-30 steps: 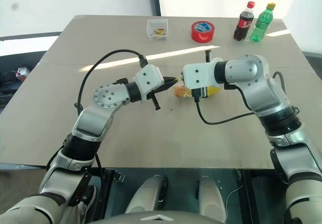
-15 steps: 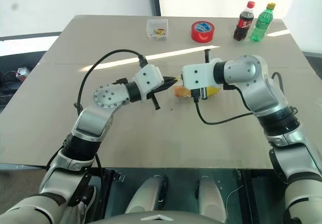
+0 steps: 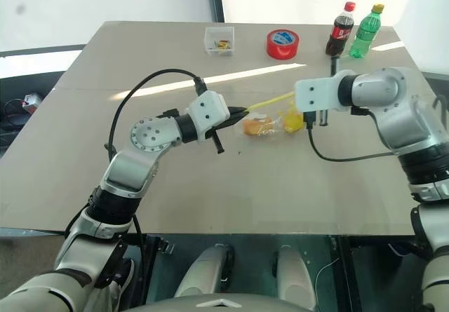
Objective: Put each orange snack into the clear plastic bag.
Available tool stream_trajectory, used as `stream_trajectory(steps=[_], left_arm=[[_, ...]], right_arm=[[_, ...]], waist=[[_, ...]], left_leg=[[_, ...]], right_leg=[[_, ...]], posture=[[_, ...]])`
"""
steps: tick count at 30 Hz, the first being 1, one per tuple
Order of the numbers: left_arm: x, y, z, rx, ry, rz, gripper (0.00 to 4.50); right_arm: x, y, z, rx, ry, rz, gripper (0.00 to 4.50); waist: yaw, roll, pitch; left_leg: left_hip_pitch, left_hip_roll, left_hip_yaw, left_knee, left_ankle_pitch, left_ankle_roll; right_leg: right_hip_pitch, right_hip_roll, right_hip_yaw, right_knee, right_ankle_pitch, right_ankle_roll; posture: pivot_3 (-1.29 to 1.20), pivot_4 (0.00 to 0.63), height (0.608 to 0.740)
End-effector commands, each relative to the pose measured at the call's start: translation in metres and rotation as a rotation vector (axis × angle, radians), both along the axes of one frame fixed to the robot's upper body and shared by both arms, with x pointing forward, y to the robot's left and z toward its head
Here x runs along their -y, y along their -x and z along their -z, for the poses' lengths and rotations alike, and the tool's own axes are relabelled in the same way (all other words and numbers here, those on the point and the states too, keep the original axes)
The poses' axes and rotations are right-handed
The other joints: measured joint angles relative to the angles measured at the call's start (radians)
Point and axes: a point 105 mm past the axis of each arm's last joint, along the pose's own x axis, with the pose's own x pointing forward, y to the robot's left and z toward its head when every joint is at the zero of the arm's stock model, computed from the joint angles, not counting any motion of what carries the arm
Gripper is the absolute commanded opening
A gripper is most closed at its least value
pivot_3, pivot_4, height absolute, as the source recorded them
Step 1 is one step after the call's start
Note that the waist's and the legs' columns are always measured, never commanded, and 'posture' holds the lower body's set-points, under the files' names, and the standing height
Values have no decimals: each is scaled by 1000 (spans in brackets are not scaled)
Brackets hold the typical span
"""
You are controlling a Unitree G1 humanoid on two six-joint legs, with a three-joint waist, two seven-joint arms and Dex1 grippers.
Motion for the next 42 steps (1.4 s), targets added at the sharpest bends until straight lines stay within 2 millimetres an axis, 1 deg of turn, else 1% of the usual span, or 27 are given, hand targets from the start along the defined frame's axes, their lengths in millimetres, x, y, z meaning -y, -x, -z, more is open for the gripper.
stream_trajectory(steps=[1,5,7,8,9,10,11,13,14,15,16,20,22,23,24,25,26,27,28,30,31,32,33,34,36,38,42], left_arm=[[-2,2,-7,30,5,7,0],[-2,1,-7,31,4,8,0],[-2,-3,-8,45,0,3,0],[-2,-8,-12,97,-17,-6,0],[-2,-15,-24,168,-3,-33,0],[-2,-20,-33,219,10,-51,0],[-3,-25,-50,280,51,-83,0],[-5,-30,-70,346,112,-119,0],[-6,-30,-76,365,124,-123,0],[-6,-29,-77,368,123,-119,0],[-6,-26,-72,355,102,-102,0],[-6,-6,-33,218,25,-21,0],[-8,8,-7,107,-5,1,0],[-11,14,6,46,-22,2,0],[-14,20,18,-4,-37,-1,0],[-16,24,27,-39,-45,-7,635],[-18,28,34,-74,-35,-19,1060],[-21,31,41,-108,-19,-37,1365],[-24,34,47,-132,-10,-53,1837],[-29,39,52,-172,53,-92,2900],[-35,40,52,-200,96,-126,3285],[-39,41,53,-220,128,-151,3931],[-42,42,53,-243,155,-172,4149],[-50,47,53,-275,187,-200,4149],[-59,58,52,-319,229,-221,4149],[-68,71,50,-361,270,-230,4149],[-78,85,43,-414,333,-248,4149]], right_arm=[[30,-5,-30,112,-2,116,64],[28,-5,-31,130,-7,116,64],[21,-9,-40,206,-42,94,64],[14,-14,-54,294,-92,79,64],[7,-15,-70,376,-149,64,64],[4,-16,-80,426,-187,55,64],[3,-16,-92,481,-216,56,64],[6,-15,-105,536,-238,68,64],[12,-14,-105,521,-251,91,64],[16,-14,-99,480,-248,113,64],[20,-11,-90,427,-236,118,64],[29,9,-41,173,-274,147,64],[31,27,-1,1,-289,174,64],[34,37,17,-71,-289,193,64],[35,47,31,-125,-279,206,64],[37,54,41,-164,-277,218,0],[38,62,50,-205,-288,232,487],[39,71,59,-253,-300,245,635],[40,79,65,-291,-317,254,967],[42,88,70,-333,-400,288,1995],[45,95,74,-378,-435,299,2391],[45,103,78,-431,-473,299,2464],[46,111,80,-479,-513,298,2464],[50,120,83,-528,-571,298,2464],[59,130,82,-559,-648,309,2464],[73,132,72,-541,-765,301,2464],[103,126,56,-512,-902,331,2464]], waist=[[-1,0,0],[-1,0,0],[0,0,0],[0,0,0],[-2,0,0],[-2,0,1],[-1,0,1],[4,1,1],[6,0,1],[6,0,1],[6,0,1],[2,0,0],[0,3,2],[2,3,1],[2,2,0],[3,3,-1],[3,4,0],[5,4,0],[5,4,0],[1,4,0],[2,4,0],[2,4,0],[4,4,0],[5,4,1],[5,3,0],[2,4,0],[4,3,0]], left_leg=[[0,0,0,0,0,0],[0,0,0,0,0,0],[0,0,1,0,0,0],[0,0,1,0,0,0],[0,0,1,0,0,0],[0,0,1,0,0,0],[0,0,1,0,0,0],[-1,0,1,0,0,0],[-1,0,0,0,0,0],[-1,0,1,0,0,0],[-2,0,1,0,0,0],[-2,0,2,-2,0,0],[-2,0,2,-2,-1,1],[-12,-1,2,2,-2,4],[-15,0,1,3,-2,4],[-13,2,0,3,-3,4],[-13,2,0,3,-3,4],[-13,1,0,3,-3,4],[-13,0,1,4,-3,5],[-13,1,1,6,-3,5],[-12,2,1,8,-3,5],[-11,3,0,10,-3,5],[-9,4,0,10,-3,5],[-5,5,0,10,-3,5],[3,6,0,9,-3,5],[3,6,-1,9,-3,5],[3,6,0,10,-3,5]], right_leg=[[0,0,0,0,0,0],[0,0,0,0,0,0],[0,0,1,0,0,0],[0,0,1,0,0,0],[0,0,1,0,0,0],[0,0,1,0,0,0],[-1,0,1,1,0,0],[-2,0,1,1,0,0],[-2,0,0,1,0,0],[-1,0,0,0,0,0],[-1,0,1,-1,0,0],[0,-1,2,-5,0,0],[-1,-1,3,-5,0,0],[-13,-1,5,2,0,1],[-14,-1,4,2,0,1],[-12,0,3,1,0,0],[-12,0,4,1,0,0],[-12,0,4,2,0,0],[-12,0,4,2,0,0],[-11,0,4,3,0,1],[-11,0,5,3,1,2],[-10,1,5,3,2,3],[-7,1,4,3,2,3],[-2,1,3,2,2,2],[7,1,1,-1,1,2],[7,1,2,-1,1,2],[7,1,4,0,1,2]], posture=[[0,150,740],[0,150,740],[0,150,740],[0,150,740],[0,150,740],[0,150,740],[0,150,740],[0,150,740],[0,150,740],[0,150,740],[0,150,740],[0,150,740],[0,150,740],[0,150,740],[0,150,740],[0,150,740],[0,150,740],[0,150,740],[0,150,740],[0,150,740],[0,150,740],[0,150,740],[0,150,740],[0,150,740],[0,150,740],[0,150,740],[0,150,740]])
